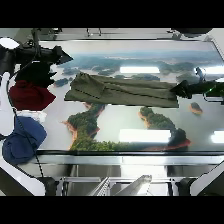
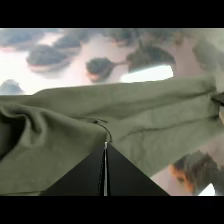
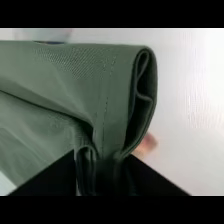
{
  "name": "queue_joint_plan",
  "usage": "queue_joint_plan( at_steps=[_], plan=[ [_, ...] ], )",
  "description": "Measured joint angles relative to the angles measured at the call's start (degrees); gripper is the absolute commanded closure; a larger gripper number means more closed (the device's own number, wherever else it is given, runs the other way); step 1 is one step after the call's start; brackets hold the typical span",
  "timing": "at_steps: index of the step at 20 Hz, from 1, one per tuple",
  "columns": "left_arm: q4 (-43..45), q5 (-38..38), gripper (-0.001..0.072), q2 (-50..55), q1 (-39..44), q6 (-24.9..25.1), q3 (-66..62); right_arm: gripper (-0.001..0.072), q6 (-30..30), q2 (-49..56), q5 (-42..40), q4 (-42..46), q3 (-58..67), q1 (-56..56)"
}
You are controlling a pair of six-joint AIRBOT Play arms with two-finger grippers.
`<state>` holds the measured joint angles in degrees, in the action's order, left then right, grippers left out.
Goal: Fold the shirts.
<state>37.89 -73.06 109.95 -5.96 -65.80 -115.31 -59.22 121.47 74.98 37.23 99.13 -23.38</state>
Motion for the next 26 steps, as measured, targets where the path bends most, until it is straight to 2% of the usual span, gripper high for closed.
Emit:
queue_joint_plan(
  at_steps=[1, 8, 13, 19, 23, 26],
  plan=[
    [-0.04, -0.35, 0.0691, 0.15, 0.76, 0.02, -0.02, 0.0699, -0.37, 0.37, 0.55, 0.26, 0.81, 0.50],
    [0.15, 0.13, 0.0694, 6.29, 8.92, 0.26, -0.02, 0.0696, -4.92, -0.33, 5.44, -0.61, 10.16, 2.64],
    [0.09, 11.91, 0.0699, 12.81, 19.12, -1.25, -0.02, 0.0695, -9.44, -5.14, 10.21, -1.99, 15.26, 4.96],
    [0.00, 25.57, 0.0699, 17.59, 30.03, -2.60, -0.02, 0.0695, -12.68, -13.38, 11.52, -10.05, 16.46, 10.60],
    [-0.48, 30.10, 0.0698, 20.02, 32.85, -3.93, -1.11, 0.0695, -14.80, -15.52, 9.22, -16.11, 16.57, 14.82],
    [-0.96, 30.73, 0.0698, 21.07, 33.35, -5.27, -2.40, 0.0695, -15.47, -16.04, 7.28, -18.62, 16.61, 18.21]
  ],
)
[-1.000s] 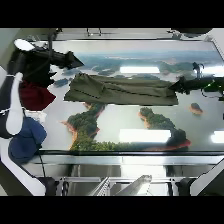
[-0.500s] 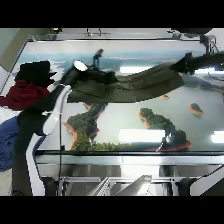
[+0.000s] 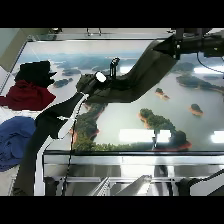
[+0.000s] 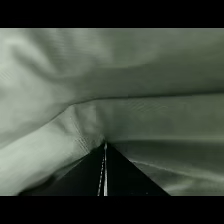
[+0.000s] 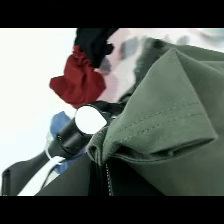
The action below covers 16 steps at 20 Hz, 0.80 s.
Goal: Fold the shirts.
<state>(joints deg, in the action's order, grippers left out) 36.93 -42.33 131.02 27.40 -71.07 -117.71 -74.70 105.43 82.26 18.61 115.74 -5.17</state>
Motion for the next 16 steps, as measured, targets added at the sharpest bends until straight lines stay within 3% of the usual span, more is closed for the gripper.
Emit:
queue_joint_plan(
  at_steps=[3, 6, 11, 16],
  plan=[
    [-1.90, -3.58, 0.0699, -0.87, -1.03, -0.57, -0.39, 0.0695, -0.35, -0.13, -2.56, -1.20, 0.00, 2.91],
    [-3.06, -12.17, 0.0699, -5.16, -4.76, -0.94, -0.59, 0.0695, -0.48, 0.04, -5.62, -1.40, 0.00, 5.18],
    [-3.82, -24.74, 0.0698, -17.75, -18.12, -0.33, -0.52, 0.0695, -0.55, 2.80, -13.20, -1.75, 0.00, 11.76],
    [-3.89, -28.59, 0.0697, -30.12, -32.28, 1.31, 4.72, 0.0692, 1.27, 10.58, -27.12, -2.43, 0.00, 24.04]
  ],
)
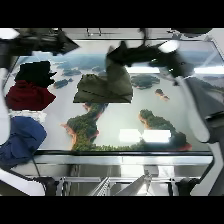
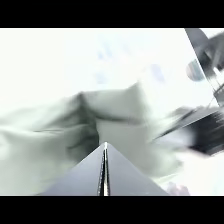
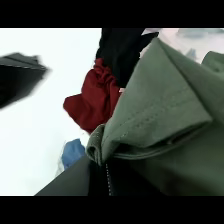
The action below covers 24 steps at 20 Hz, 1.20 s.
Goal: Fold the shirts.
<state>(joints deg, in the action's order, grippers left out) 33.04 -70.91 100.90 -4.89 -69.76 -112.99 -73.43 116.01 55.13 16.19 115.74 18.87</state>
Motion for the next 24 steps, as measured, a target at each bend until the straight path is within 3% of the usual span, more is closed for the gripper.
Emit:
queue_joint_plan(
  at_steps=[1, 3, 4, 6, 7, 8, 10, 11, 13, 18, 20, 21, 24],
  plan=[
    [-0.09, -0.28, 0.0697, -1.86, -2.23, 0.61, 1.70, 0.0601, 1.38, 1.86, -3.45, -1.09, 0.00, 2.64],
    [-0.11, -0.66, 0.0691, -4.31, -5.40, 1.53, 5.31, 0.0124, 6.58, 5.75, -10.86, -5.38, 0.00, 7.76],
    [-0.11, -0.79, 0.0691, -5.11, -6.54, 2.03, 7.19, 0.0111, 10.56, 7.74, -14.08, -8.63, 0.00, 10.14],
    [-0.11, -0.92, 0.0691, -6.05, -7.87, 2.99, 10.29, 0.0118, 19.45, 10.49, -17.25, -15.76, 0.00, 13.49],
    [-0.09, -0.98, 0.0691, -6.29, -8.26, 3.45, 11.47, 0.0253, 23.58, 11.21, -17.66, -18.88, 0.00, 14.47],
    [-0.09, -1.20, 0.0691, -6.49, -8.57, 3.89, 12.39, 0.0528, 27.21, 11.56, -17.55, -21.27, 0.00, 14.97],
    [-0.09, -1.42, 0.0691, -6.82, -8.94, 4.50, 13.46, 0.0605, 31.52, 11.45, -14.62, -23.45, 0.00, 14.43],
    [-0.11, -1.73, 0.0691, -6.91, -9.14, 4.76, 13.79, 0.0695, 32.17, 11.06, -12.66, -23.56, 0.00, 13.46],
    [-0.11, -2.43, 0.0691, -7.06, -9.68, 5.01, 14.19, 0.0695, 30.62, 9.68, -8.50, -21.64, 0.00, 9.99],
    [-0.11, -6.95, 0.0691, -7.17, -11.37, 5.33, 14.51, 0.0684, 13.84, 5.11, 4.39, -3.15, 0.00, -2.84],
    [-0.11, -8.76, 0.0691, -7.17, -11.76, 5.31, 14.56, 0.0192, 7.69, 3.78, 9.92, 3.91, 0.00, -7.69],
    [-0.11, -9.53, 0.0691, -7.17, -11.87, 5.31, 14.56, 0.0051, 5.05, 3.39, 12.13, 7.04, -0.09, -9.64],
    [-0.15, -10.82, 0.0691, -7.19, -12.02, 4.85, 14.56, 0.0009, -2.29, 3.04, 16.22, 17.55, -1.09, -13.88]
  ],
)
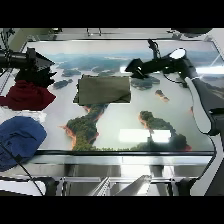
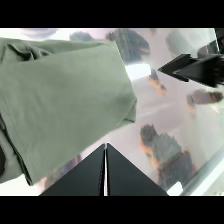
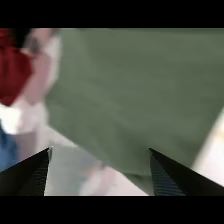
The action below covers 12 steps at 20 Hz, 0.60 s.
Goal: Fold the shirts.
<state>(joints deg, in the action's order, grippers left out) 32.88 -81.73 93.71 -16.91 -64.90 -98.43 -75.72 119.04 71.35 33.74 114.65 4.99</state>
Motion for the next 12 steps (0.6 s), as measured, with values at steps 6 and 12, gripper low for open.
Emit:
queue_joint_plan(
  at_steps=[6, 12],
  plan=[
    [-0.02, -0.57, 0.0691, 0.00, -0.04, -0.76, 0.00, 0.0009, -7.26, 4.46, 0.98, 9.05, -0.72, -1.90],
    [0.00, -0.61, 0.0691, 0.00, 1.09, -1.03, 0.00, 0.0009, -9.14, 9.07, -2.64, 5.22, -0.70, 1.99]
  ],
)
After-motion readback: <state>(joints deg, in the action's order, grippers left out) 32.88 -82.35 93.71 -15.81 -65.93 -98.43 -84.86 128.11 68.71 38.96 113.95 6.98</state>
